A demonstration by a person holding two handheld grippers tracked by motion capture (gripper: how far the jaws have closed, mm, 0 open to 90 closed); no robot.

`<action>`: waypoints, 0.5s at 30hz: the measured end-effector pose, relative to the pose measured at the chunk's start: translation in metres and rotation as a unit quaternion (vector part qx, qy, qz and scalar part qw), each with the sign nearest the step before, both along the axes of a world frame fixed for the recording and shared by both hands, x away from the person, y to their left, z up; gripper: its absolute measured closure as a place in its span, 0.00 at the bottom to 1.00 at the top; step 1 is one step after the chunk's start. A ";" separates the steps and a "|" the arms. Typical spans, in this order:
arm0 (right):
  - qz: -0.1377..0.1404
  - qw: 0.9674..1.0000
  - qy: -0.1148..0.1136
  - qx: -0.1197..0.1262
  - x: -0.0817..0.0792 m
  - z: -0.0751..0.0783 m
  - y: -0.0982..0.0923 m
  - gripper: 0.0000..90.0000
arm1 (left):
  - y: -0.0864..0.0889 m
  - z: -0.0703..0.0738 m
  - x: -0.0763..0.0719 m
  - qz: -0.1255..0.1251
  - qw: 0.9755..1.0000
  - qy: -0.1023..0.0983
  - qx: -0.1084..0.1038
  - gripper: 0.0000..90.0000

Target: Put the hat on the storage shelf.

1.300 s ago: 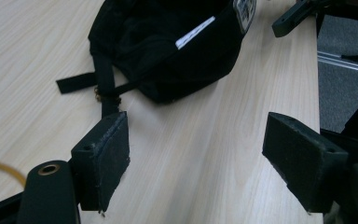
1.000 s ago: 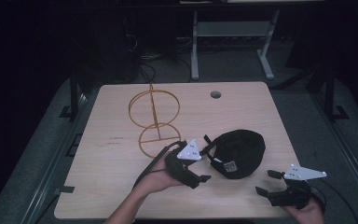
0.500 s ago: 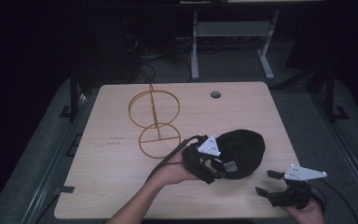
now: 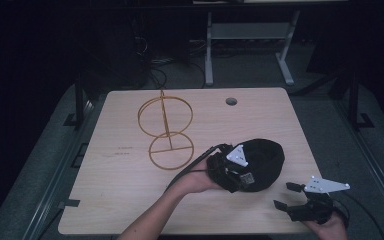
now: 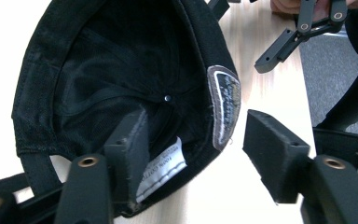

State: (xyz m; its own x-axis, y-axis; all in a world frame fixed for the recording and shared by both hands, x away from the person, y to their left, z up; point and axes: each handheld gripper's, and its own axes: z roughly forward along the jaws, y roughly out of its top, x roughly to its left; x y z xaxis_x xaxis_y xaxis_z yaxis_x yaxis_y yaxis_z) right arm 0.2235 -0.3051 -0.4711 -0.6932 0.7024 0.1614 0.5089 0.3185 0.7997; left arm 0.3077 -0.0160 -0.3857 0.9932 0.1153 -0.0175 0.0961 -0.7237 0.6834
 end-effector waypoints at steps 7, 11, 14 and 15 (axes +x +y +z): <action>-0.002 1.000 0.001 -0.001 -0.001 -0.001 0.000 0.17 | -0.007 -0.003 0.004 -0.022 1.000 0.008 0.014 0.63; -0.003 1.000 -0.001 0.001 0.000 -0.001 -0.001 0.17 | -0.009 -0.002 0.003 -0.035 0.999 0.012 0.010 0.73; -0.004 1.000 -0.005 0.006 0.000 -0.001 -0.001 0.17 | -0.012 0.002 0.002 -0.045 0.999 0.010 0.012 0.81; -0.005 1.000 -0.004 0.008 0.000 -0.001 -0.001 0.17 | -0.013 0.003 0.001 -0.046 0.999 0.009 0.010 0.83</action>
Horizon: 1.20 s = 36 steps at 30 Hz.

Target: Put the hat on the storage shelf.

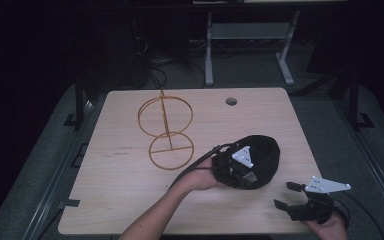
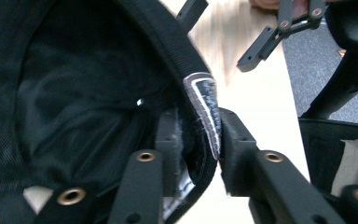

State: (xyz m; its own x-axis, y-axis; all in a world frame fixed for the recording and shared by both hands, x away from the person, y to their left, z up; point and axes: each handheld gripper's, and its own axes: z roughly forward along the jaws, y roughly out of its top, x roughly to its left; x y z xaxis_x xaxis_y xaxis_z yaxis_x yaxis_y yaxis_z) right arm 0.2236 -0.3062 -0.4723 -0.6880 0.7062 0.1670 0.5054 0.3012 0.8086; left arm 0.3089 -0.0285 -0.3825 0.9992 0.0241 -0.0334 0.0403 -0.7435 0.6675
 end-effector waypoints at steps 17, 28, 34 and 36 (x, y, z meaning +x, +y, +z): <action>-0.006 0.997 -0.034 0.070 -0.002 0.010 0.001 0.16 | 0.008 0.045 0.006 0.001 0.997 0.019 -0.080 0.90; -0.001 0.993 -0.073 0.093 0.000 0.023 0.012 0.16 | 0.007 0.059 0.004 -0.008 0.994 0.029 -0.105 0.90; -0.004 0.989 -0.103 0.108 -0.002 0.031 0.016 0.16 | 0.001 0.068 -0.002 -0.028 0.993 0.029 -0.109 0.90; -0.006 0.986 -0.123 0.110 -0.003 0.035 0.017 0.16 | -0.004 0.071 -0.006 -0.041 0.993 0.028 -0.108 0.90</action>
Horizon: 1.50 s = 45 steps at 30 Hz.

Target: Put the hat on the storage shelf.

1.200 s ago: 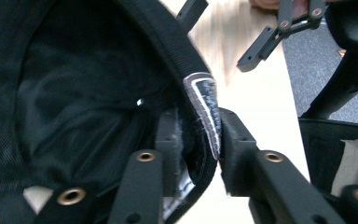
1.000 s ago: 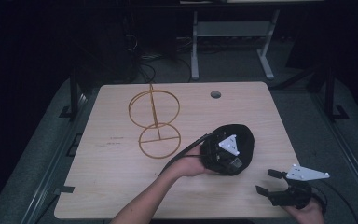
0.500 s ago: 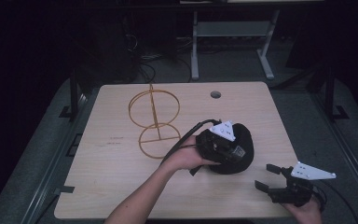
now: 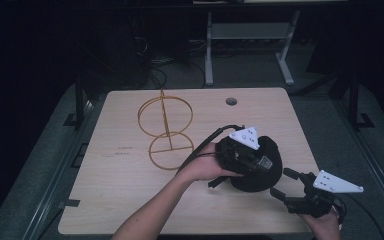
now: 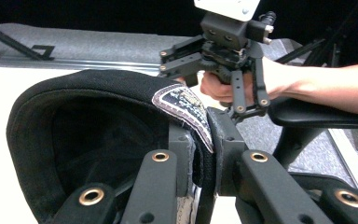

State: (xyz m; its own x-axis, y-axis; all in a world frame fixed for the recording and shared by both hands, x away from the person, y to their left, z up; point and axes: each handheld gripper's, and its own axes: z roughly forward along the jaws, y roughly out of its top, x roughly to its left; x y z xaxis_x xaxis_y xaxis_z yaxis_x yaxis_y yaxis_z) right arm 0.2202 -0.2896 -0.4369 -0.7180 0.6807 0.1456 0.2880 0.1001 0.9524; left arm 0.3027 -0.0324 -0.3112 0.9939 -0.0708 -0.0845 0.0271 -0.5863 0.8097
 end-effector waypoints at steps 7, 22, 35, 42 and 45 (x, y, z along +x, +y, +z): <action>0.004 0.999 -0.047 -0.012 -0.007 0.003 0.000 0.34 | -0.015 0.007 -0.015 -0.048 0.999 -0.004 0.009 0.90; 0.033 0.997 -0.067 0.005 -0.015 0.006 -0.004 0.91 | -0.016 0.013 -0.019 -0.061 0.998 -0.011 0.015 0.90; 0.036 0.998 -0.043 0.006 -0.014 0.018 -0.006 0.97 | 0.003 0.013 -0.016 -0.007 0.999 -0.039 0.024 0.72; 0.035 0.999 -0.034 0.004 -0.013 0.027 -0.007 0.97 | 0.024 0.020 -0.016 0.030 0.997 -0.060 0.029 0.53; 0.038 0.999 -0.027 0.008 -0.010 0.031 -0.007 0.97 | 0.036 0.023 -0.017 0.045 0.996 -0.067 0.026 0.48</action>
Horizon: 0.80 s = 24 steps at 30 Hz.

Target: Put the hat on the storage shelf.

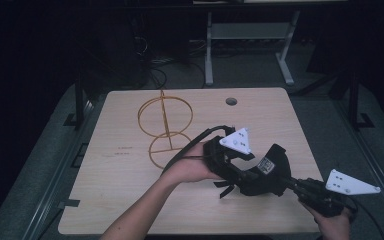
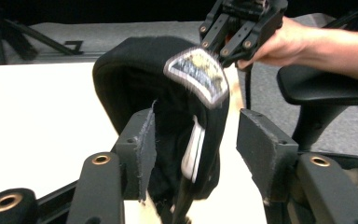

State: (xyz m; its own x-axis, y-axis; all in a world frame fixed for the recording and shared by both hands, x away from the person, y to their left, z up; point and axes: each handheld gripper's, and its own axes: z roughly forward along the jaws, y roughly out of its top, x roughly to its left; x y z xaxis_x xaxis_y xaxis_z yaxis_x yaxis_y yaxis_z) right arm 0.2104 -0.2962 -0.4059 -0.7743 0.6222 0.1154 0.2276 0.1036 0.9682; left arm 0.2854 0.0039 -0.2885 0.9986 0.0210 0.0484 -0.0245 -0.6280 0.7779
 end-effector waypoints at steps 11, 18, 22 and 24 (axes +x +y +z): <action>0.002 1.000 0.015 -0.015 0.014 0.019 -0.006 0.97 | 0.046 -0.011 -0.006 0.045 0.999 -0.017 0.004 0.44; 0.002 0.999 0.022 -0.023 0.019 0.027 -0.010 0.97 | 0.065 -0.028 -0.008 0.067 0.998 -0.012 0.003 0.41; 0.006 0.999 0.030 -0.030 0.026 0.038 -0.013 0.97 | 0.079 -0.043 -0.009 0.082 0.997 -0.008 0.001 0.40; 0.007 0.999 0.029 -0.031 0.028 0.041 -0.014 0.97 | 0.083 -0.046 -0.009 0.085 0.996 -0.009 0.003 0.40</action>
State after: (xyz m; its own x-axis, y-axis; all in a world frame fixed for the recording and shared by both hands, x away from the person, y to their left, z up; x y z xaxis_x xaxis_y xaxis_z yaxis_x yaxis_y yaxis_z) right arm 0.2379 -0.3102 -0.3654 -0.7758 0.6190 0.1220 0.2821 0.1673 0.9447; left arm 0.2760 0.0865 -0.3342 0.9798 0.1886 0.0659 0.0689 -0.6287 0.7746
